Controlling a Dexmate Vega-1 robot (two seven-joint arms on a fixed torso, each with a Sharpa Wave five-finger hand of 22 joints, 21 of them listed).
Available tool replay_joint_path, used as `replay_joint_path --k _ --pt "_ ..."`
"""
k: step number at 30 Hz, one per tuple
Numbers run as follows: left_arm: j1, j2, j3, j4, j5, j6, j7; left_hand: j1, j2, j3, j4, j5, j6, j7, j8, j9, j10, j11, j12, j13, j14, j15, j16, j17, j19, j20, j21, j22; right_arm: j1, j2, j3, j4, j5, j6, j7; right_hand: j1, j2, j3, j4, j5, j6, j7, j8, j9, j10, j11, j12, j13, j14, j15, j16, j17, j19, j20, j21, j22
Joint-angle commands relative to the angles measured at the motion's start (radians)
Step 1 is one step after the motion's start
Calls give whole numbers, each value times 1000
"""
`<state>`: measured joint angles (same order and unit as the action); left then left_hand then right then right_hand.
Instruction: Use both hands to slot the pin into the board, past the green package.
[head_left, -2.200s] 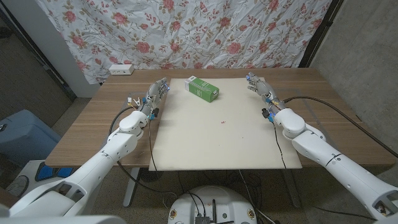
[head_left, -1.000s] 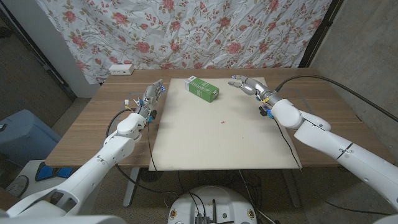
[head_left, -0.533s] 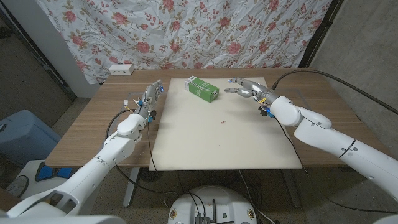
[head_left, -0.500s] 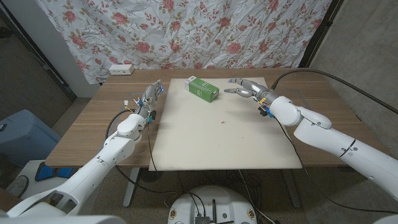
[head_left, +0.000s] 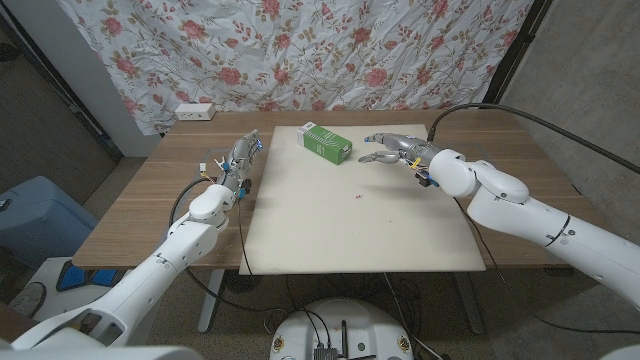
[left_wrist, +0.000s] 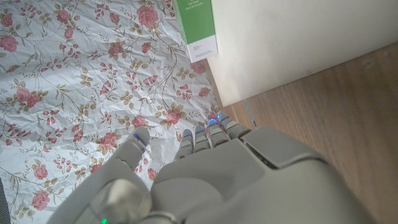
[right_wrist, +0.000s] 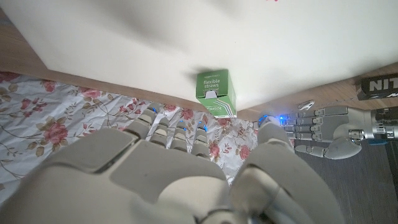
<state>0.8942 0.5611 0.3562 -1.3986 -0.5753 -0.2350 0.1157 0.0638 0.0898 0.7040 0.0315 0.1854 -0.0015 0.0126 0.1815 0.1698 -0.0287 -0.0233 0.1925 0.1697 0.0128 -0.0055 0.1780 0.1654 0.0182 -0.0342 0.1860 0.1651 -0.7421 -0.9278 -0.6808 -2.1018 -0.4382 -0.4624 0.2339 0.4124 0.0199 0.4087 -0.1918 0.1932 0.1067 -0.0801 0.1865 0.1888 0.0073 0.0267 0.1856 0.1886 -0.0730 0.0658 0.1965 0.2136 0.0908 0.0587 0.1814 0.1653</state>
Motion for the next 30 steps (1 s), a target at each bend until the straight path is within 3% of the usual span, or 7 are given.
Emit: replay_joint_path --k 1,7,17,30 --pt "5 1 0 -9 6 8 14 -6 74 8 3 -2 6 -1 2 4 3 3 -2 2 11 1 5 2 6 -4 3 5 58 -19 -61 -38 -117 -19 134 17 -11 11 2 10 1 14 10 2 8 6 11 3 1 0 3 1 8 -3 5 2" --pt "14 2 -2 -21 9 11 28 -8 75 10 3 -2 6 -2 2 4 5 2 -2 2 14 1 4 3 6 -4 4 5 69 -24 -64 -39 -143 11 197 33 -21 15 2 10 -9 24 10 3 13 8 13 3 6 2 6 -1 16 -7 8 1" --pt "26 5 -6 -39 16 11 44 -10 75 12 5 -2 8 -1 2 4 5 5 -3 2 15 3 3 3 6 -5 4 5 84 8 -87 -31 -230 16 279 82 -34 31 1 25 -7 8 20 7 -9 3 6 6 -5 17 3 -5 20 2 7 1" --pt "33 14 -13 -56 17 26 57 -13 75 15 6 -2 9 0 1 4 5 3 -4 2 15 4 1 3 7 -5 4 5 86 40 -106 -29 -325 25 356 154 -69 50 0 35 43 -16 53 16 -2 10 11 9 17 22 12 -8 50 6 13 1"
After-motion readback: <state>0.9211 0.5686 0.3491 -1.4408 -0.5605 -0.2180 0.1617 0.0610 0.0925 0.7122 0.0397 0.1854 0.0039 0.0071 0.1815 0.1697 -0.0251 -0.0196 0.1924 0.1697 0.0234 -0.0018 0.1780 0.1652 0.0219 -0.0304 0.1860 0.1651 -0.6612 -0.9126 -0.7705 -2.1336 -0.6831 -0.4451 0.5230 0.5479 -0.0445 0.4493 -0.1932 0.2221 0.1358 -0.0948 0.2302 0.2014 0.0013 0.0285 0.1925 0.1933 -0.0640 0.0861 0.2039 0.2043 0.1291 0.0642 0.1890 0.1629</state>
